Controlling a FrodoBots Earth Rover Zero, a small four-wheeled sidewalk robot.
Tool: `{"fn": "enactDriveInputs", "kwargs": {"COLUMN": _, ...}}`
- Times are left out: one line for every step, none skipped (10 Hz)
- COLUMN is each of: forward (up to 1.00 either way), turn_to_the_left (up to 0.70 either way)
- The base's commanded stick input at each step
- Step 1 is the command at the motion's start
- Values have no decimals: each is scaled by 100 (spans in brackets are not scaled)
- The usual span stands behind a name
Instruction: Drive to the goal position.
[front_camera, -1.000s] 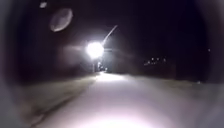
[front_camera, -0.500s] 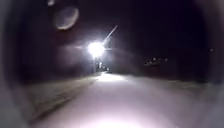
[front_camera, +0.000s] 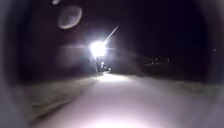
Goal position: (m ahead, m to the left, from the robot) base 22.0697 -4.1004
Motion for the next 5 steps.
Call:
{"fn": "enactDriveInputs", "kwargs": {"forward": 70, "turn_to_the_left": 0}}
{"fn": "enactDriveInputs", "kwargs": {"forward": 70, "turn_to_the_left": 0}}
{"fn": "enactDriveInputs", "kwargs": {"forward": 70, "turn_to_the_left": 4}}
{"fn": "enactDriveInputs", "kwargs": {"forward": 70, "turn_to_the_left": 11}}
{"fn": "enactDriveInputs", "kwargs": {"forward": 70, "turn_to_the_left": 14}}
